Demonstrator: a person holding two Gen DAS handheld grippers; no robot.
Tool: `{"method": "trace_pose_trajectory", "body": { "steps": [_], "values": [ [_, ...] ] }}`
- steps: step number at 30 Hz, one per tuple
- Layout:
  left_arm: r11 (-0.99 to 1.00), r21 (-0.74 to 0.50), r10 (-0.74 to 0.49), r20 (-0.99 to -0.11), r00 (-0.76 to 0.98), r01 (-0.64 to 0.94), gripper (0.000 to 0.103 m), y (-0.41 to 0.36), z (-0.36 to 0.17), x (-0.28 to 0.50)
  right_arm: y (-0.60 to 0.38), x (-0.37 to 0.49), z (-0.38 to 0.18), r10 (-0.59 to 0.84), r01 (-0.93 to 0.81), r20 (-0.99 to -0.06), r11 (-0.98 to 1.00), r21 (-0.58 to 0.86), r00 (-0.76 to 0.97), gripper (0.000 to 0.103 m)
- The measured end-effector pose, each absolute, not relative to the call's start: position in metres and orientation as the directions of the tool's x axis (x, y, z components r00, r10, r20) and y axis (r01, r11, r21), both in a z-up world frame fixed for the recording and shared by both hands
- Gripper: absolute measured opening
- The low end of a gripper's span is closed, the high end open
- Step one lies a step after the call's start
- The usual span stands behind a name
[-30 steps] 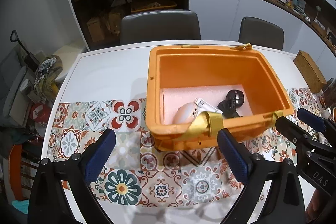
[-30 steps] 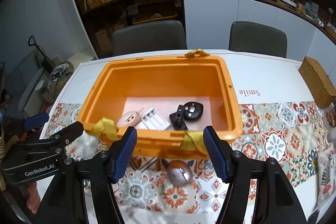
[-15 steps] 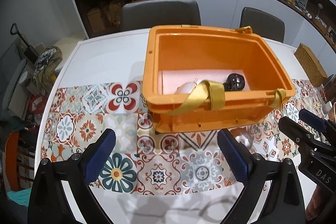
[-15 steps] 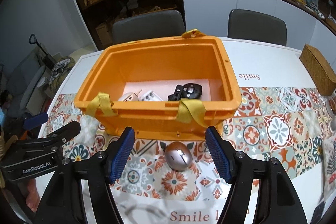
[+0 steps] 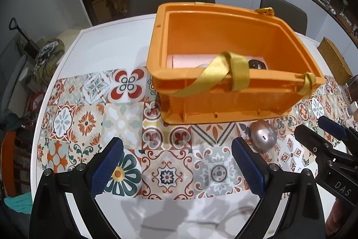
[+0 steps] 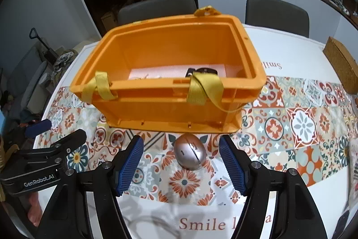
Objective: Organize rigid objects
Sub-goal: 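Withdraw the right tool from the crate and lower it toward the silver egg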
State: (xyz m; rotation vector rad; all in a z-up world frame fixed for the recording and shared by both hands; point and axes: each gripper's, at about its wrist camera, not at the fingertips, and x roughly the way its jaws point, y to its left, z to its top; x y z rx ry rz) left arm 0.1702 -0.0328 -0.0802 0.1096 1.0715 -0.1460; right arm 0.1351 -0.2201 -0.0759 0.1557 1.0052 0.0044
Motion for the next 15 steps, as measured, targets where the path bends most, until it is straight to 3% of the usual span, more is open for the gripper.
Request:
{"method": "trace_pose_trajectory", "body": {
  "steps": [15],
  "values": [
    [0.987,0.041,-0.031,-0.9,0.435,0.154,0.099,-0.037,-0.115,0.171,-0.221,0.139,-0.112,0.092,0.055,-0.863,0.989,0.137,0.496,0.073]
  ]
}}
